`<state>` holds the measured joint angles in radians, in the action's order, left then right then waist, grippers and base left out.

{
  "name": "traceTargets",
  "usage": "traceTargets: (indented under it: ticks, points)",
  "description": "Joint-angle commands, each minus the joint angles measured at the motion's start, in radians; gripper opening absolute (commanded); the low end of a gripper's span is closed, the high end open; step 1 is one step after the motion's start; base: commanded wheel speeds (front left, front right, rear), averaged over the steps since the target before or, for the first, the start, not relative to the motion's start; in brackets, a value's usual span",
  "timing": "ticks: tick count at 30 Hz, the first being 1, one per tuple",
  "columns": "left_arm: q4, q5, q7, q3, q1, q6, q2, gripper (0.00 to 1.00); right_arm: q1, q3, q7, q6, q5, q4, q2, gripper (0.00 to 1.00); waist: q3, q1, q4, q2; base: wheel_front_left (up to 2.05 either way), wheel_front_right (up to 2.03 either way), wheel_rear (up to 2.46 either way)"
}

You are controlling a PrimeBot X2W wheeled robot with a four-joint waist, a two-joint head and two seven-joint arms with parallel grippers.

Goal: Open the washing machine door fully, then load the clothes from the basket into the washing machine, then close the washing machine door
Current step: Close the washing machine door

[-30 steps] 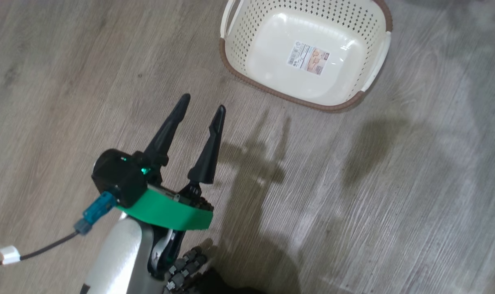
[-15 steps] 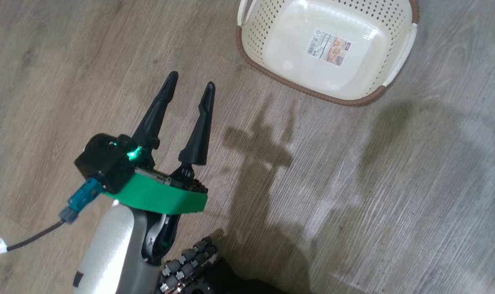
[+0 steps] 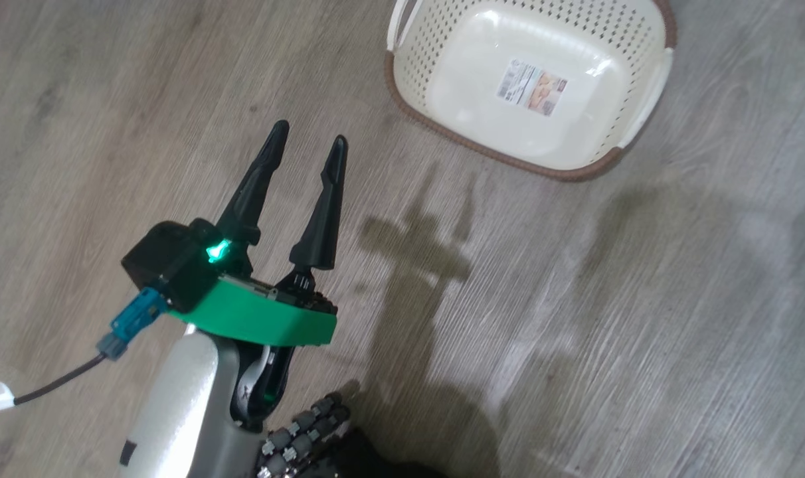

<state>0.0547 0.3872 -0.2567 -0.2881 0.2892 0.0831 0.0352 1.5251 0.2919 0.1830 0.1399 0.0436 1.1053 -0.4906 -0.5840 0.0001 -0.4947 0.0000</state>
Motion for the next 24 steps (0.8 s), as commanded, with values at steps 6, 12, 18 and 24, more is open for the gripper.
traceTargets:
  ticks: [6, 12, 18, 24]
  points:
    - [0.012, -0.027, -0.005, 0.059, -0.005, -0.002, 0.015, 1.0, -0.116, 0.013, 0.063, -0.009, 0.046, -0.038, 0.07, 0.0, 0.099, -0.0001, 0.063, 0.0, 0.0, 0.0, 0.0]
    - [-0.01, -0.058, -0.005, 0.078, -0.025, 0.005, 0.015, 1.0, -0.297, 0.058, 0.077, -0.009, 0.135, -0.148, 0.095, 0.0, 0.201, -0.0001, 0.136, 0.0, 0.0, 0.0, 0.0]
    - [-0.025, -0.083, -0.005, 0.105, -0.049, 0.013, 0.015, 1.0, -0.497, 0.049, 0.078, -0.009, 0.227, -0.342, 0.106, 0.0, 0.295, -0.0001, 0.208, 0.0, 0.0, 0.0, 0.0]
    - [-0.043, -0.072, -0.005, 0.14, -0.089, 0.015, 0.015, 1.0, -0.719, -0.045, 0.079, -0.009, 0.231, -0.537, 0.136, 0.0, 0.378, -0.0001, 0.275, 0.0, 0.0, 0.0, 0.0]
